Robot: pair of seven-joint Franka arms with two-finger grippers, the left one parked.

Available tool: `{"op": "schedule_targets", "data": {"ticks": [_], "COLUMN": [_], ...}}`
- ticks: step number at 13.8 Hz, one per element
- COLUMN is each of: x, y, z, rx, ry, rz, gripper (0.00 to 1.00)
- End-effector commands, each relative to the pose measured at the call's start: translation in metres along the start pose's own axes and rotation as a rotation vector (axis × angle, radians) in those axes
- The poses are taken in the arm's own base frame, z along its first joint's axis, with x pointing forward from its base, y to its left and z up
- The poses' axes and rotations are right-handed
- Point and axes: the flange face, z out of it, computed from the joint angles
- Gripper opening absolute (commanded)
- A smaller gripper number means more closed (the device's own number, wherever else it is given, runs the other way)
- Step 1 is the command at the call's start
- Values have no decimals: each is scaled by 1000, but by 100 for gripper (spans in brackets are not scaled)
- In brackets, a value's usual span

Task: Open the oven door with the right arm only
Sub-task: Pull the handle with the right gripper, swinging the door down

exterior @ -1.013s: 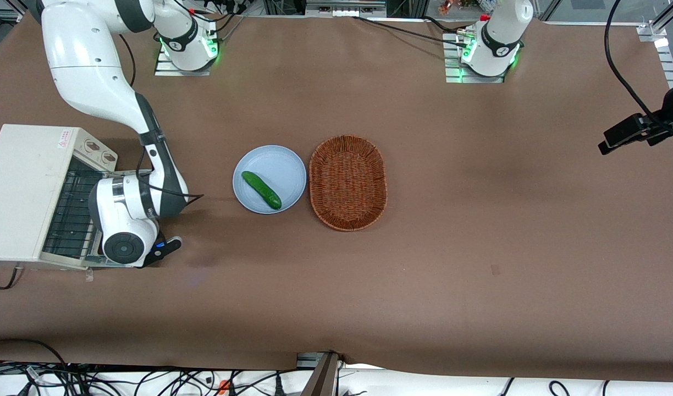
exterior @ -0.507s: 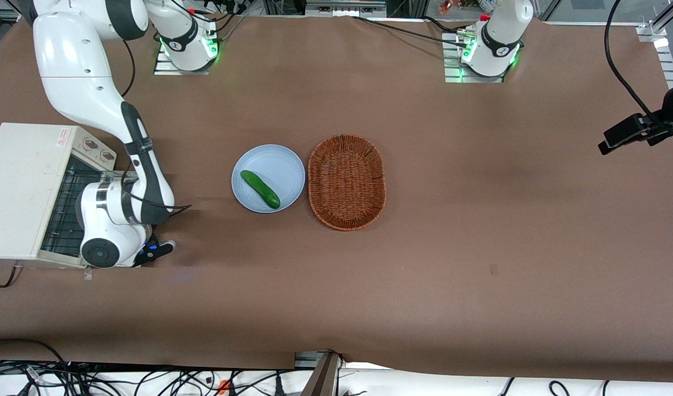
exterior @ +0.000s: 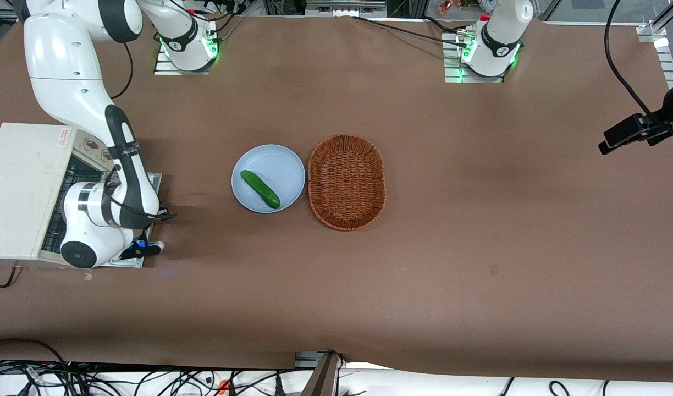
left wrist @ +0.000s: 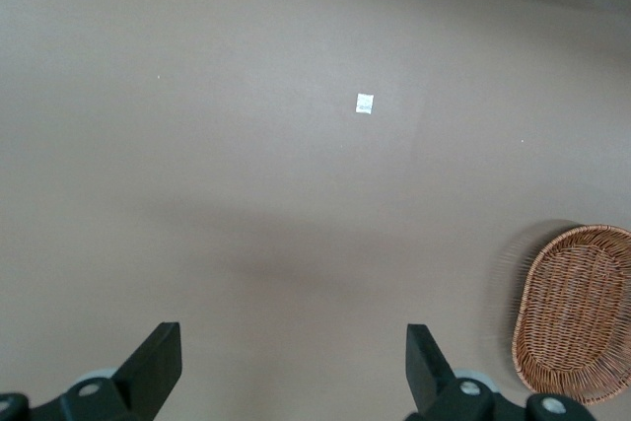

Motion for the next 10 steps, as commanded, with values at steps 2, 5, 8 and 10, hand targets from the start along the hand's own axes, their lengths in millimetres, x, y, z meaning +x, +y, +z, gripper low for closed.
{"op": "schedule_targets", "data": {"ticks": [2, 5, 8, 10], "x": [-14, -21, -35, -51], "y": [-2, -26, -43, -49], "z": [1, -30, -71, -103], "rx": [54, 59, 62, 58], "ry": [-70, -95, -84, -34], "rz": [90, 131, 129, 113], "gripper": [0, 0, 0, 0]}}
